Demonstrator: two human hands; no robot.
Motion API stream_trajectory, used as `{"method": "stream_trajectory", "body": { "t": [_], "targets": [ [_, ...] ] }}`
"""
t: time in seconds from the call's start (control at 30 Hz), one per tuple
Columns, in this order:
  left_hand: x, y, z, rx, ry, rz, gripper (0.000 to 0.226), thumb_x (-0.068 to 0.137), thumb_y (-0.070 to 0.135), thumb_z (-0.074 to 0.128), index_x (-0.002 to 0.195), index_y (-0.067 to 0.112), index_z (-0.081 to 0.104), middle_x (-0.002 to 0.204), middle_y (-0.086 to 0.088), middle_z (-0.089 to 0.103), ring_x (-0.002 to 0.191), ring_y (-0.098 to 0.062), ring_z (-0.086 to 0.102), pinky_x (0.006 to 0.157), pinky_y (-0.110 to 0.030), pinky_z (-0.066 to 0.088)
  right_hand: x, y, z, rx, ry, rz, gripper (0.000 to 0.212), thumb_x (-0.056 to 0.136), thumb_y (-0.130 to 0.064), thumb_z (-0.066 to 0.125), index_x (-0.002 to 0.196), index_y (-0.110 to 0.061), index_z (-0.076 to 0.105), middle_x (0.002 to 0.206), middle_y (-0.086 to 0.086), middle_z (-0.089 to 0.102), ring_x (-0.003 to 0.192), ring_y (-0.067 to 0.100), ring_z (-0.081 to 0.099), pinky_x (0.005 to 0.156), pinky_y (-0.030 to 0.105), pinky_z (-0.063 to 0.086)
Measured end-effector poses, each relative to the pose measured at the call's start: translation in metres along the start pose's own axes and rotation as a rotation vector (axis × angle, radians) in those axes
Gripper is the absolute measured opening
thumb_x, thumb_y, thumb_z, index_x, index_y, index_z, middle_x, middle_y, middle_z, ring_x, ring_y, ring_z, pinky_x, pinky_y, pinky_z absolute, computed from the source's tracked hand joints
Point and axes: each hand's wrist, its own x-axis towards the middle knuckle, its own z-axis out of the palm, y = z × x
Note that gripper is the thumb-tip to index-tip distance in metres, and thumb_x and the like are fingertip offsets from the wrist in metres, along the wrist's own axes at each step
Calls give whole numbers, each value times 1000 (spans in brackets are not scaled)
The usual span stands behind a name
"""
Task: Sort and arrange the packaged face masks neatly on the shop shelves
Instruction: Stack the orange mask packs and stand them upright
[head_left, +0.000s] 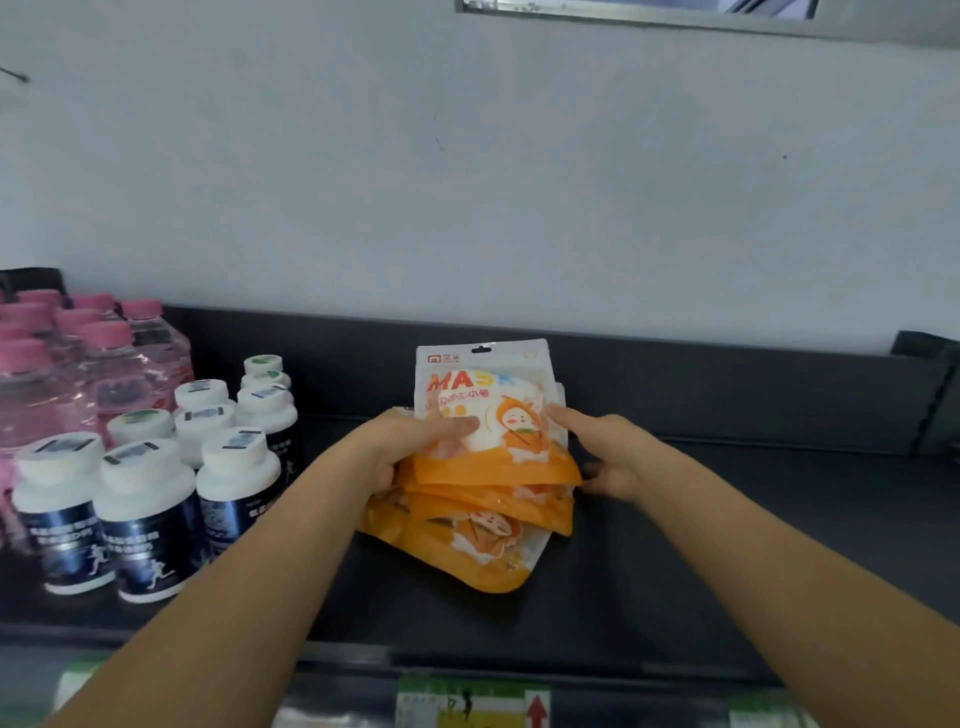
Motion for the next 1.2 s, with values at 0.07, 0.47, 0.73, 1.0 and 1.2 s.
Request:
{"method": "stream_trajectory", "body": {
  "t": [0.07, 0.47, 0.73, 1.0, 1.2],
  "targets": [
    [-4, 4, 7, 32, -60, 9, 91, 42, 41, 89, 115, 19, 40, 121, -11, 55, 109, -35, 56, 94, -56, 46, -1, -2, 1, 90, -71, 83, 29, 84, -32, 68, 99, -10, 57, 101, 14, 64, 90, 31, 62, 74, 50, 53],
    [-2, 3, 38, -219, -153, 87, 130, 29, 18, 94, 142, 25, 30, 126, -12, 55, 105, -37, 60, 84, -58, 52, 16, 11, -29, 405, 0, 17, 119, 23, -15, 97, 131, -15, 47, 107, 17, 67, 86, 38, 68, 70, 60, 54],
    [-16, 21, 55, -336, -205, 266, 112, 50, 1, 83, 142, 31, 27, 117, -10, 61, 99, -34, 64, 75, -54, 56, -3, -4, -52, 464, -169, -119, 39, 67, -9, 80, 103, -6, 66, 92, 15, 73, 88, 34, 69, 78, 53, 54],
    [-29, 49, 49, -231, -110, 739, 106, 52, 6, 87, 135, 35, 28, 121, -2, 60, 106, -21, 64, 84, -53, 54, -11, -44, -68, 145, -362, -739, 74, 60, 2, 80, 126, -14, 49, 114, 12, 67, 100, 29, 67, 76, 49, 56],
    [-28, 28, 59, -171, -26, 785, 101, 54, 14, 85, 133, 35, 27, 120, 6, 57, 107, -17, 62, 80, -39, 58, 8, -16, -64, 76, -373, -688, 93, 52, 4, 85, 130, -27, 45, 126, 10, 58, 108, 28, 63, 81, 49, 55]
  ]
}}
